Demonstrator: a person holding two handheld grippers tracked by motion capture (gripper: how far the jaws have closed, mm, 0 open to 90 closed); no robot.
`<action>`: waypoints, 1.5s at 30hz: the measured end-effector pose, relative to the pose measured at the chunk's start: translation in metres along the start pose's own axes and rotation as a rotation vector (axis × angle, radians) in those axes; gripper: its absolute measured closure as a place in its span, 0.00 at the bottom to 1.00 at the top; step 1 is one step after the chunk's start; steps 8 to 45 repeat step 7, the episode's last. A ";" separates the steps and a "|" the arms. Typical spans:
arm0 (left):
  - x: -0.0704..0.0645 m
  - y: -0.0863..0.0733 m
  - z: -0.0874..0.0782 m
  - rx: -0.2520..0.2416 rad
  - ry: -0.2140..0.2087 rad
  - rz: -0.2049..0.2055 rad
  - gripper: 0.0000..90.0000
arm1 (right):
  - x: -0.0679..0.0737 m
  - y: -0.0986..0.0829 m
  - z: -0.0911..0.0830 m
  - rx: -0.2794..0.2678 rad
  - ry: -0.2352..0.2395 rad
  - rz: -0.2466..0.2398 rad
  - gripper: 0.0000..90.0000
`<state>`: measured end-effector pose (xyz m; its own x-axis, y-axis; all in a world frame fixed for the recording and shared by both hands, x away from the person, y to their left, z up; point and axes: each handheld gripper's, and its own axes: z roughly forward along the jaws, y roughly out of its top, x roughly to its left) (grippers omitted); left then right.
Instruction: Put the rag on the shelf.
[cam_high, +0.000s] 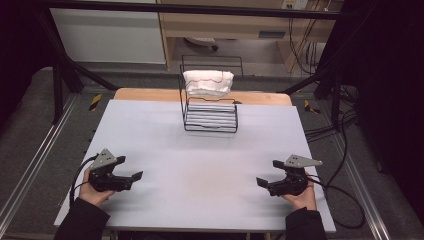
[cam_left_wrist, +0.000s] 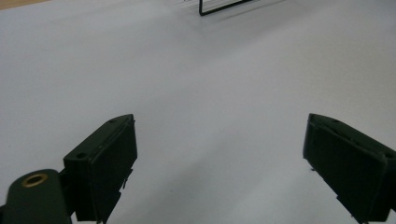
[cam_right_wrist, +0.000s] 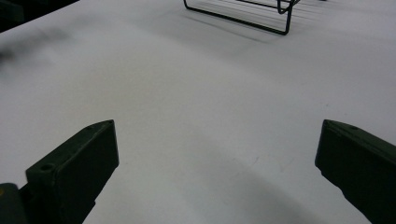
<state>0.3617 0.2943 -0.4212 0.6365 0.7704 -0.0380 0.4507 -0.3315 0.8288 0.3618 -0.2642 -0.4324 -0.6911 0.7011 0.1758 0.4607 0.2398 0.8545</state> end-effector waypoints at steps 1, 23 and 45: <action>0.000 0.000 0.000 0.000 0.000 -0.002 0.11 | 0.000 0.000 0.000 -0.003 0.000 0.002 0.00; 0.001 -0.001 -0.001 -0.004 0.001 -0.003 0.11 | 0.001 -0.001 0.000 0.006 0.004 0.003 0.00; 0.001 -0.001 -0.001 -0.004 0.001 -0.003 0.11 | 0.001 -0.001 0.000 0.006 0.004 0.003 0.00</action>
